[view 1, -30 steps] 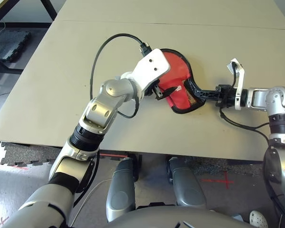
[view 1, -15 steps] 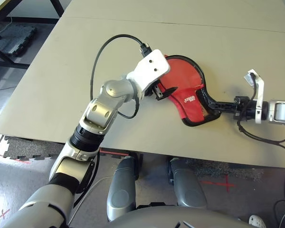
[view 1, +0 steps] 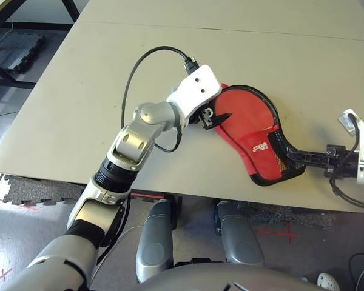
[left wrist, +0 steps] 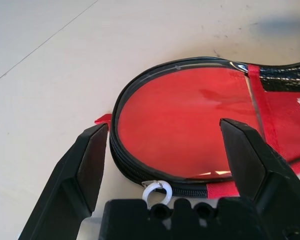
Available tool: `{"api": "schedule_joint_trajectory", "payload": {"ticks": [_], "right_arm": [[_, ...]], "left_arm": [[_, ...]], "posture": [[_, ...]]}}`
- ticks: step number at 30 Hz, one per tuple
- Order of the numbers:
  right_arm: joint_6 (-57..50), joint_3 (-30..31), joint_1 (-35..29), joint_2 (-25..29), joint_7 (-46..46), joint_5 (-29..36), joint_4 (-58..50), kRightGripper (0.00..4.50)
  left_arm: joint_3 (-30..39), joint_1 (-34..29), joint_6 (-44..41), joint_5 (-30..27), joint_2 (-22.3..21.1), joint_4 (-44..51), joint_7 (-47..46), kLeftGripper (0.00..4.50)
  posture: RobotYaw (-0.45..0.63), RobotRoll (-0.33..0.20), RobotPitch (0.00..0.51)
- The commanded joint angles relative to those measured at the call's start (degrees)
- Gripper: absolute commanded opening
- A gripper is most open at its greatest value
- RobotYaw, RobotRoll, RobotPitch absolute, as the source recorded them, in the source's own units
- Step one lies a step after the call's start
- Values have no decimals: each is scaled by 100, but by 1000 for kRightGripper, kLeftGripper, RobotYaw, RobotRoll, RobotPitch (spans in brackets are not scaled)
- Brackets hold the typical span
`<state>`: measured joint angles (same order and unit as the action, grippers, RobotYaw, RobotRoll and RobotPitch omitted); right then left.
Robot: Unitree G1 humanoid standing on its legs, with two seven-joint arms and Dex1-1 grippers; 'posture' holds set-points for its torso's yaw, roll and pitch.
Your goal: Store the ping-pong paddle in its case and zip it.
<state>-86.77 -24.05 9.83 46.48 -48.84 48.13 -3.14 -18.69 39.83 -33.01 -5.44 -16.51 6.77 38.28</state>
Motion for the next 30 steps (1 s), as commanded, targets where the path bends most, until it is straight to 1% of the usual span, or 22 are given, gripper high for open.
{"api": "schedule_joint_trajectory", "payload": {"ticks": [1,4,6,7,9,11,16,17,18,19,20,23,25,30], "right_arm": [[-346,-153,-184,-191,208,197,-339,43],[-461,-233,-206,-362,366,227,-452,43],[-522,-233,-167,-377,444,223,-452,43],[-549,-239,-122,-373,481,216,-414,270],[-550,-229,-70,-324,487,220,-355,753],[-498,-181,-9,-191,402,239,-288,1400],[-44,148,327,361,-49,236,72,3299],[48,219,357,446,-127,231,115,3570],[144,282,393,541,-202,214,184,4036],[213,332,415,608,-257,205,240,4340],[412,383,489,689,-307,112,374,4445],[882,391,806,753,-326,-85,848,4445],[1226,472,891,814,-433,-224,1029,4445],[2374,711,1235,867,-515,-880,1816,4445]], "left_arm": [[-108,37,64,34,39,-76,85,4500],[-106,25,86,42,39,-91,101,4500],[-114,16,83,48,41,-88,100,4500],[-117,14,82,51,41,-87,100,4500],[-128,17,76,58,51,-90,88,4500],[-128,4,55,60,63,-74,62,4500],[-142,-85,-2,61,48,42,53,4500],[-140,-87,-2,62,47,43,52,4500],[-134,-81,0,63,46,35,49,4500],[-129,-78,1,63,46,30,47,4500],[-121,-73,7,63,44,19,46,4500],[-103,-67,14,58,35,7,46,4500],[-98,-66,18,58,28,2,48,4500],[-49,-26,26,40,2,-22,58,4500]], "posture": [[-78,0,264],[-78,0,264],[-76,0,265],[-76,0,265],[-68,0,267],[-67,0,269],[-70,0,264],[-70,0,264],[-70,0,264],[-70,0,264],[-77,0,262],[-81,0,258],[-81,0,258],[-85,0,250]]}}
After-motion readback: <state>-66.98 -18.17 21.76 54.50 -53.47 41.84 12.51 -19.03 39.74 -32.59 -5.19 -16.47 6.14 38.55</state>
